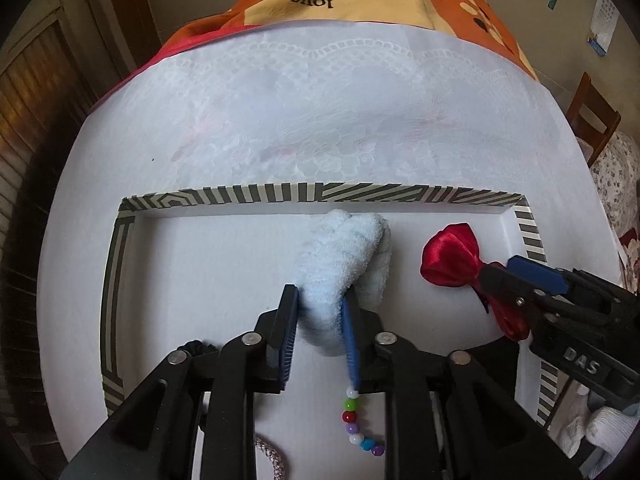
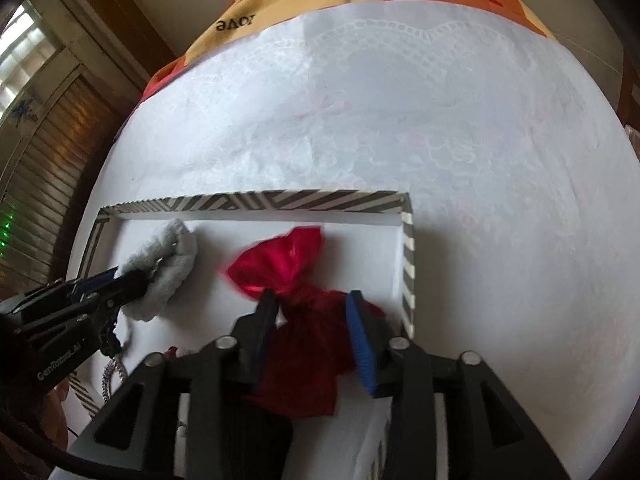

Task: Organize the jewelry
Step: 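Carry the white scrunchie into the striped tray with left tool while right tool carries the red bow, then open both tools to release the scrunchie and bow inside the tray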

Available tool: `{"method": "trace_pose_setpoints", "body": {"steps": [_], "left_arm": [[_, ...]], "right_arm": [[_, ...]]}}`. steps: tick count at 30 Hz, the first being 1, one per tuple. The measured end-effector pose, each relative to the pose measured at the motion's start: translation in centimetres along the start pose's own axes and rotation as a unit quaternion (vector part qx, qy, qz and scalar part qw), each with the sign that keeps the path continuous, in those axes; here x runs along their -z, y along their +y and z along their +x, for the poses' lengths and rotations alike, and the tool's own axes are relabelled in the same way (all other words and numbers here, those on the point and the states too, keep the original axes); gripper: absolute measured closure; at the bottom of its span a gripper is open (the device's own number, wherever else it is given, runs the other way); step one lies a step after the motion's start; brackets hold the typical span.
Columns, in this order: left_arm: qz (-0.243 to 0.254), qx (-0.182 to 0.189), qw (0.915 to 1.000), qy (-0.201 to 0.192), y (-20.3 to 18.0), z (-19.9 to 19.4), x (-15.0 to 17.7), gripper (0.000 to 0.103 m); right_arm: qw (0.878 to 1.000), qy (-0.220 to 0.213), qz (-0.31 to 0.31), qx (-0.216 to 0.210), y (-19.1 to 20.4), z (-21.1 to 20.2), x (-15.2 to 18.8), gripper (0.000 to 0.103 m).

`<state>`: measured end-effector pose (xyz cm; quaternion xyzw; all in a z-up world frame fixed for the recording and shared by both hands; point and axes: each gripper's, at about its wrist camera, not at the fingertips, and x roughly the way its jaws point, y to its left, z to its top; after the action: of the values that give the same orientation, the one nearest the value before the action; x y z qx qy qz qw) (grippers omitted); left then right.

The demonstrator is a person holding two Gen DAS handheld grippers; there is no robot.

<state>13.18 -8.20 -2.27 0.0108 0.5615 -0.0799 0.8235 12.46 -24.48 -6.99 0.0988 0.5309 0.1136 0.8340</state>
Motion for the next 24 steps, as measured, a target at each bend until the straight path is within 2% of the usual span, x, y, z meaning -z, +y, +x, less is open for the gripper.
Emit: {"method": "trace_pose_setpoints", "body": {"steps": [4, 6, 9, 12, 24], "left_arm": [[-0.025, 0.018, 0.9995, -0.013, 1.4, -1.4, 0.4, 0.079], [-0.035, 0.023, 0.9989, -0.020, 2.1, -2.7, 0.6, 0.077], [-0.036, 0.022, 0.9988, -0.026, 2.4, -4.1, 1.1, 0.073], [-0.029, 0.019, 0.9991, -0.025, 2.2, -5.3, 2.3, 0.073], [-0.037, 0.039, 0.9984, -0.017, 0.1, -8.6, 6.7, 0.073]], "right_arm": [[0.999, -0.030, 0.018, -0.020, -0.2, -2.7, 0.8, 0.049], [0.999, -0.042, 0.025, -0.025, -0.3, -4.1, 1.3, 0.043], [0.997, -0.062, 0.030, -0.033, -0.4, -6.9, 2.5, 0.040], [0.996, -0.073, 0.030, -0.032, -0.4, -8.9, 3.8, 0.036], [0.996, -0.086, 0.025, -0.026, -0.5, -13.9, 9.9, 0.035]]}}
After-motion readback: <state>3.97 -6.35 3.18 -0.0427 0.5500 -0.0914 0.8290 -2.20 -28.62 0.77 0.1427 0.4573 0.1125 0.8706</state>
